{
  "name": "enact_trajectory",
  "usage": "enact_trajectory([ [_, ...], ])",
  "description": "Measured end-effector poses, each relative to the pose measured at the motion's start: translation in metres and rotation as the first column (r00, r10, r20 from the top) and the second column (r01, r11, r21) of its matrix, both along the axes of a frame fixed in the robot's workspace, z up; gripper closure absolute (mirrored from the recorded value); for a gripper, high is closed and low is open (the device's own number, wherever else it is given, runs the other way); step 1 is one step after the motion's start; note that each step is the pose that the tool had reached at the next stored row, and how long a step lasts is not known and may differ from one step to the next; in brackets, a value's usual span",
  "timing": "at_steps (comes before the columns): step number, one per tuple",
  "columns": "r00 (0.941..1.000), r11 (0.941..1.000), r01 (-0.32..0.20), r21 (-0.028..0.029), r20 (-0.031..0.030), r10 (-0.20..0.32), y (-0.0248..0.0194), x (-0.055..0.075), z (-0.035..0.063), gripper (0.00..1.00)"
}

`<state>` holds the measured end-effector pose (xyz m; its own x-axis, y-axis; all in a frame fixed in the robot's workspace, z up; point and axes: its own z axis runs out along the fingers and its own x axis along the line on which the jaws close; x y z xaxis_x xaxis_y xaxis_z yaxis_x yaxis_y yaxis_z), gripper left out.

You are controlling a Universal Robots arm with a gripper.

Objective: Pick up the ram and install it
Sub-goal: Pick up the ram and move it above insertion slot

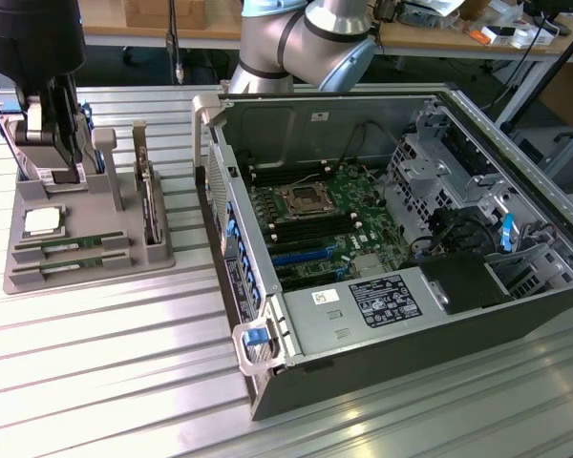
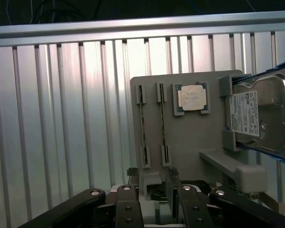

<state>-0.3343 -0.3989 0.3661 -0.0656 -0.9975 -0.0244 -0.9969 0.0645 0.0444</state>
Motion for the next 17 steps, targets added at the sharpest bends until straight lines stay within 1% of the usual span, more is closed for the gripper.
enact_trajectory([
  [17,1.0000,1.0000,-0.001,0.0000,0.0000,0.001,0.0000,0.000,-0.0135,0.64],
])
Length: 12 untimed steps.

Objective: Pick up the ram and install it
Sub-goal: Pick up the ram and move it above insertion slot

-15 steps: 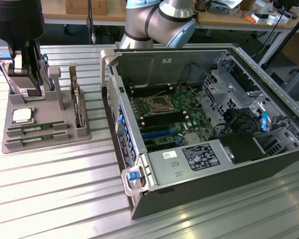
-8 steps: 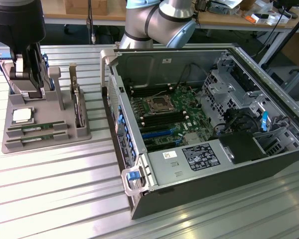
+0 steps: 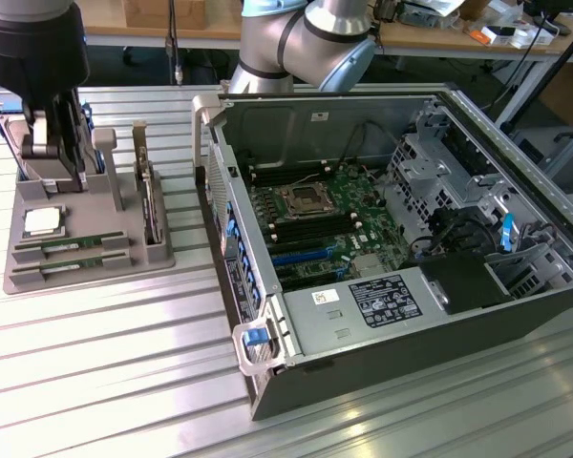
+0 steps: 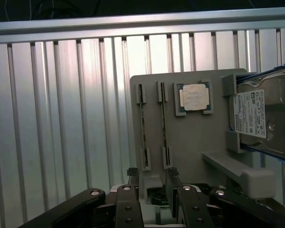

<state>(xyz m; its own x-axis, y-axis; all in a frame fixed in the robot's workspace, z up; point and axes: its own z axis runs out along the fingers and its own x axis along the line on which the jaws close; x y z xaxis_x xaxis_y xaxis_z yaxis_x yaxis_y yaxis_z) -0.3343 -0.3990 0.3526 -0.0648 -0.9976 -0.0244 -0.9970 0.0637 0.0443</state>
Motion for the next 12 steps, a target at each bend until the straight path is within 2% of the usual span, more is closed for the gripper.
enact_trajectory([
  [12,1.0000,1.0000,0.000,0.0000,0.0000,0.000,0.0000,0.0000,-0.0092,0.64],
])
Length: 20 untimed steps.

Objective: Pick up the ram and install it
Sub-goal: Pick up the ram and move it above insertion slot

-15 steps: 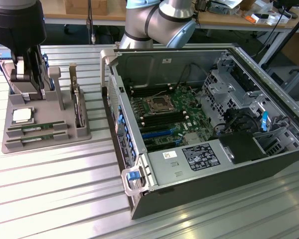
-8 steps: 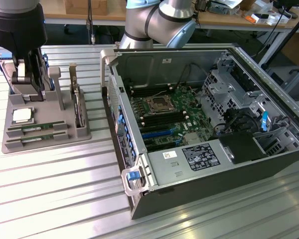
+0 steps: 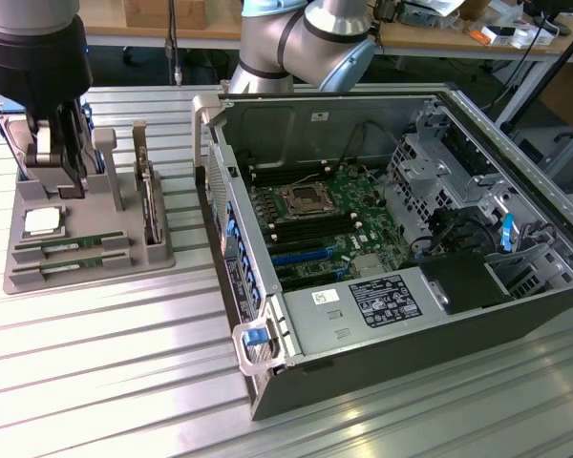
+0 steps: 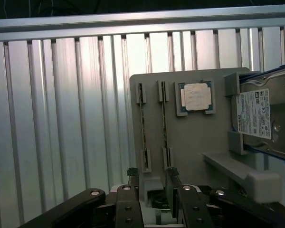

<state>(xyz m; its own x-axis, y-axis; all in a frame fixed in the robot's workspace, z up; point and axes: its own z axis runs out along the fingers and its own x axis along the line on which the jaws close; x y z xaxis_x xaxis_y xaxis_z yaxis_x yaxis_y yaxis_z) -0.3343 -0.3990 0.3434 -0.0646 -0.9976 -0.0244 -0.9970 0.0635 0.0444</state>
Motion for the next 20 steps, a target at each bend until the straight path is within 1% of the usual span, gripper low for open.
enact_trajectory([
  [8,1.0000,1.0000,0.000,0.0000,0.0000,0.000,0.0000,0.000,-0.0055,0.64],
  [14,1.0000,1.0000,0.000,0.0001,0.0000,0.000,0.0000,0.000,-0.0121,0.64],
  [20,1.0000,1.0000,0.000,0.0000,0.0000,0.000,0.0000,0.000,-0.0166,0.64],
])
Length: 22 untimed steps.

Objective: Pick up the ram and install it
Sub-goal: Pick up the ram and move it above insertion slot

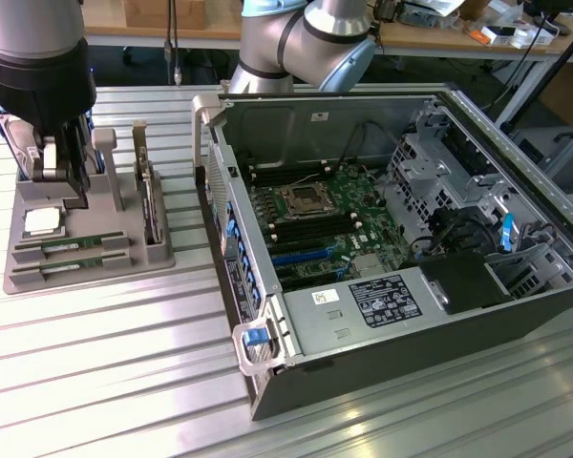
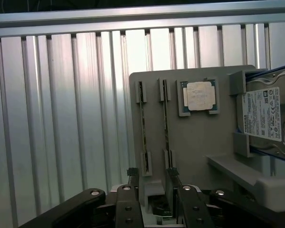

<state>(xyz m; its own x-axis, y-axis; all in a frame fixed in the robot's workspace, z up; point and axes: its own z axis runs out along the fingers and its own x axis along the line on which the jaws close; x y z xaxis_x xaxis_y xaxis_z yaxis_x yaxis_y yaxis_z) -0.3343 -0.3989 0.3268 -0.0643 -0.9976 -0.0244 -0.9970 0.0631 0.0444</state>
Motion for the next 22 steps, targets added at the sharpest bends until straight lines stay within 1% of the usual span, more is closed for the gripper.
enact_trajectory([
  [14,1.0000,1.0000,0.000,0.0000,0.0001,0.000,0.0000,0.000,-0.0135,0.64],
  [22,1.0000,1.0000,0.000,0.0000,0.0001,0.000,0.0000,0.000,-0.0197,0.64],
])
